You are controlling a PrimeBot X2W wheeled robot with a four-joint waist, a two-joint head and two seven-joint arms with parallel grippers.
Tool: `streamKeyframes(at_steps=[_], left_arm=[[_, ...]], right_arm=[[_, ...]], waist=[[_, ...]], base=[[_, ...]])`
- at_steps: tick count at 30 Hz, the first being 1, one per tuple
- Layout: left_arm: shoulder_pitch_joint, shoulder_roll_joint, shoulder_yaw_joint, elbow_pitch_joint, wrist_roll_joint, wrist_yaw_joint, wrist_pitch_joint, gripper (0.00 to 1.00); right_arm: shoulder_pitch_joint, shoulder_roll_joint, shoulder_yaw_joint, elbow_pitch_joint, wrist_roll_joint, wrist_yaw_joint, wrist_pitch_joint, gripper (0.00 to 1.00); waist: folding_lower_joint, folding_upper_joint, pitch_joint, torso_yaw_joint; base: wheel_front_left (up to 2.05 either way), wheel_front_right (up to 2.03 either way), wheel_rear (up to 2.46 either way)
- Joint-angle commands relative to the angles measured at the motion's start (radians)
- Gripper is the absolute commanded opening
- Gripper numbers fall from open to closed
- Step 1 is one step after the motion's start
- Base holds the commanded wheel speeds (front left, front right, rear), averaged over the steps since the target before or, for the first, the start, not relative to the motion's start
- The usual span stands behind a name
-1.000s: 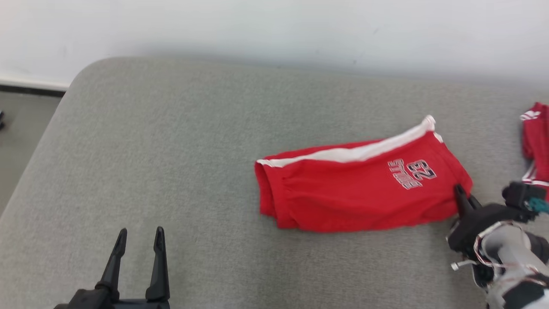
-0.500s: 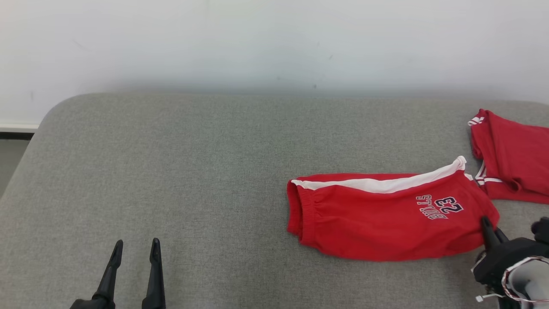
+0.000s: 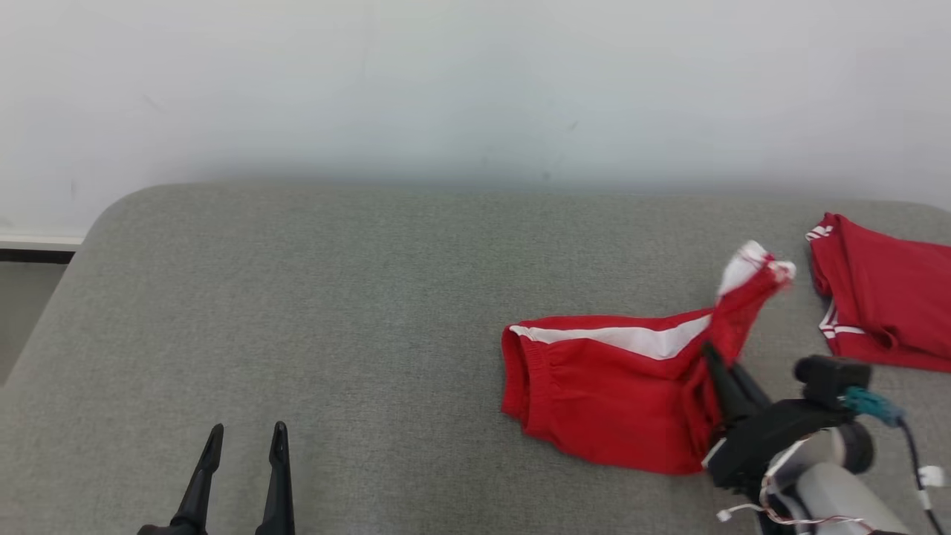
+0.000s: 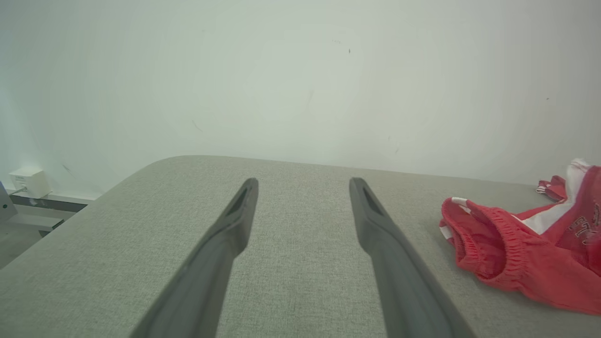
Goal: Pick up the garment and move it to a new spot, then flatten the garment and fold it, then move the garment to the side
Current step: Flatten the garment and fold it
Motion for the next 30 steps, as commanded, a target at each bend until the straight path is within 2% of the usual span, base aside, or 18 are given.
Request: streamKeyframes(at_steps=[1,7,11,21,22,23,24,30], left_arm=[[0.014,0.0,-0.002,-0.003,0.001,-0.001,-0.003,1.0],[0.016,0.0,-0.005,-0.002,-0.003,0.0,-0.003,1.0],[0.001,0.0,-0.015,0.001,-0.008,0.0,-0.003,1.0],[-0.016,0.0,-0.016,0.004,-0.023,0.0,-0.003,1.0],[-0.015,0.0,-0.016,0.005,-0.025,0.0,-0.003,1.0],[-0.015,0.0,-0.015,0.004,-0.026,0.0,-0.003,1.0],[-0.016,0.0,-0.014,0.004,-0.027,0.0,-0.003,1.0],[-0.019,0.0,-0.006,0.003,-0.028,0.002,-0.003,1.0]], right_arm=[[0.019,0.025,0.012,-0.041,-0.019,0.0,0.007,0.0],[0.051,0.101,0.067,-0.138,-0.084,0.0,0.059,0.0],[0.074,0.139,0.094,-0.155,-0.13,0.0,0.084,0.0],[0.115,0.192,0.11,-0.095,-0.226,0.0,0.075,0.0],[0.114,0.202,0.103,-0.088,-0.228,0.0,0.06,0.18],[0.113,0.211,0.099,-0.084,-0.224,0.0,0.049,0.97],[0.111,0.216,0.098,-0.079,-0.222,0.0,0.04,1.0],[0.101,0.17,0.03,-0.157,-0.207,0.0,-0.06,1.0]], waist=[[0.0001,0.0,-0.006,0.016],[0.0001,0.0,-0.007,0.047],[0.0001,0.0,0.0,0.077],[0.0001,0.0,0.019,0.106],[0.0001,0.0,0.02,0.105],[0.0001,0.0,0.022,0.103],[0.0001,0.0,0.023,0.101],[0.0001,0.0,0.022,0.077]], base=[[0.0,0.0,0.0],[0.0,0.0,0.0],[0.0,0.0,0.0],[0.0,0.0,0.0],[0.0,0.0,0.0],[0.0,0.0,0.0],[0.0,0.0,0.0],[0.0,0.0,0.0]])
